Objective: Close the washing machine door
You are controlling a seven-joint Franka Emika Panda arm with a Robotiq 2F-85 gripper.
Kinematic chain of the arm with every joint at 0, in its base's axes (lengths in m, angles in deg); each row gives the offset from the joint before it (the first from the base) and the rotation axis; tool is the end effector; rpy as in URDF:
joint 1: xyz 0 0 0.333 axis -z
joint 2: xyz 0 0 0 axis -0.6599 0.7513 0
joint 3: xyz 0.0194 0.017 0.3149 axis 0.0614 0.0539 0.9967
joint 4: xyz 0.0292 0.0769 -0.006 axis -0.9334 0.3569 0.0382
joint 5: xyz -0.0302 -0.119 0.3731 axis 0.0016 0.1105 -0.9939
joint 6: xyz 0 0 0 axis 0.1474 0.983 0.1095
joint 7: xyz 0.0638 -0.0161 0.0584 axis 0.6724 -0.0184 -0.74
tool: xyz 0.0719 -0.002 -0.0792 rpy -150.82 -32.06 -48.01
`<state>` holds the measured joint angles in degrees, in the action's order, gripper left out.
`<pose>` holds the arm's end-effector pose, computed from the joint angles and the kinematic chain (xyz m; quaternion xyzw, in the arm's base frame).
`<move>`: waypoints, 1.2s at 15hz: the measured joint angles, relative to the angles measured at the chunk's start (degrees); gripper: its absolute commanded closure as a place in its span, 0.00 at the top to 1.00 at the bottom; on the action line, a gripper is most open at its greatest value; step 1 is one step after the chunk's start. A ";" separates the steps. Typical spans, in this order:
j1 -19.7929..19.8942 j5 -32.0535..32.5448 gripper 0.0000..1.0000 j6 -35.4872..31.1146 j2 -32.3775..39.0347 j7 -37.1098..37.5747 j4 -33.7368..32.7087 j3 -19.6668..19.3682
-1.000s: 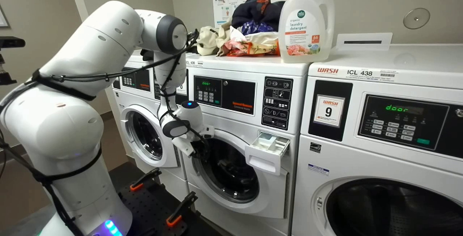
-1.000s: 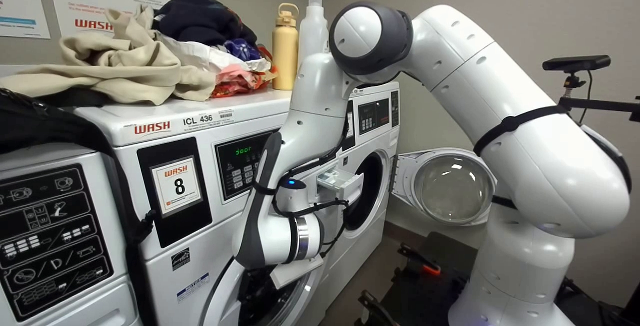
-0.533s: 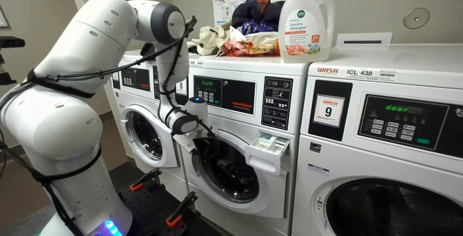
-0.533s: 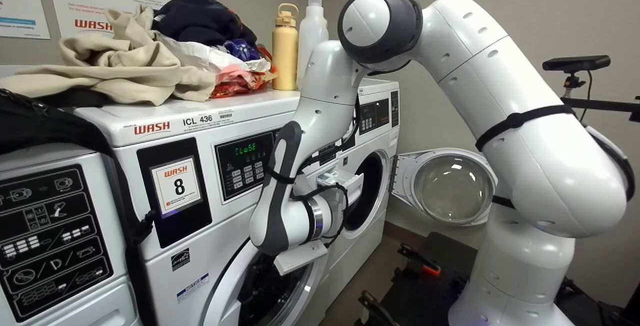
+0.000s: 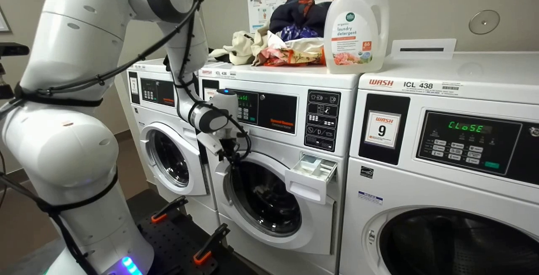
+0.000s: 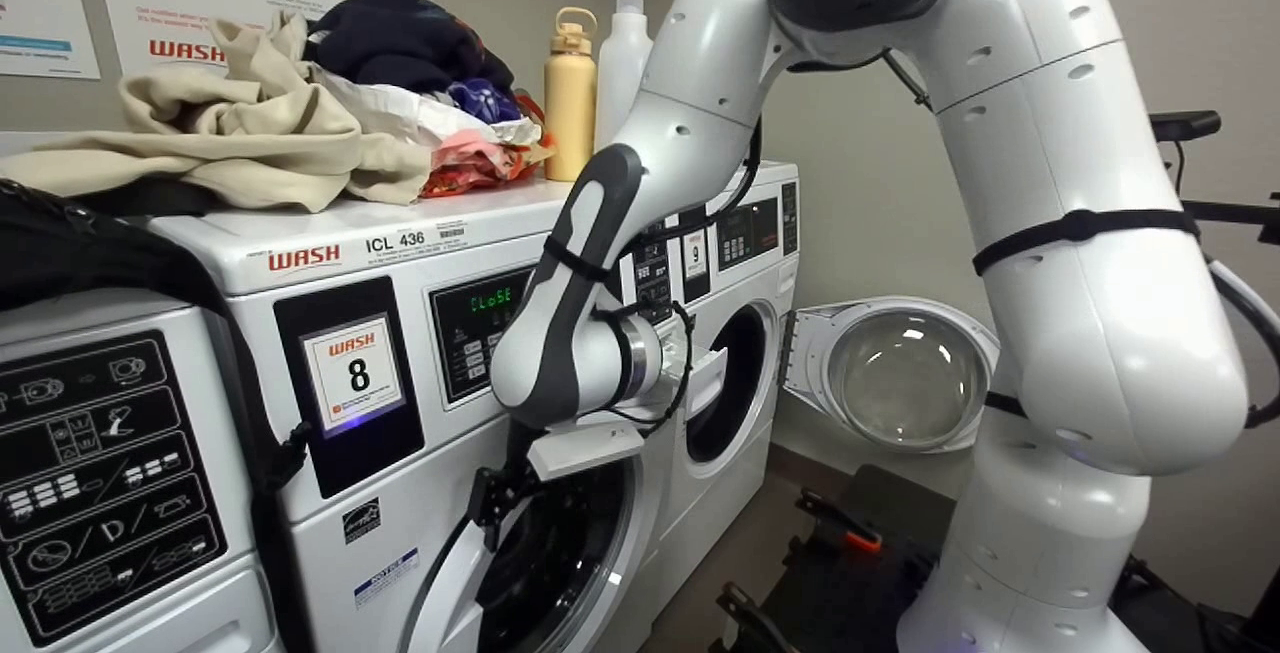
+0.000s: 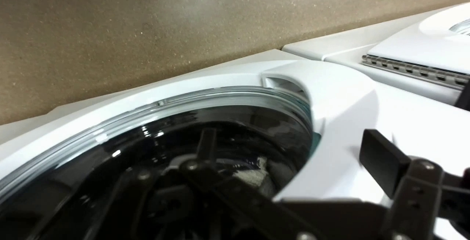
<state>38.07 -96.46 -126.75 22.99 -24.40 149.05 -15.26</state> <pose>0.4656 0.1193 0.1203 -0.9934 0.0739 -0.0073 0.0874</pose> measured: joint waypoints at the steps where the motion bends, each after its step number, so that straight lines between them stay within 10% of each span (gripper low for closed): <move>1: -0.31 0.01 1.00 1.94 -2.93 0.76 0.75 0.07; 18: -1.47 7.86 1.00 44.53 -49.25 6.86 1.23 -5.75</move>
<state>36.60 -88.60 -82.22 -26.26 -17.54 150.28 -21.02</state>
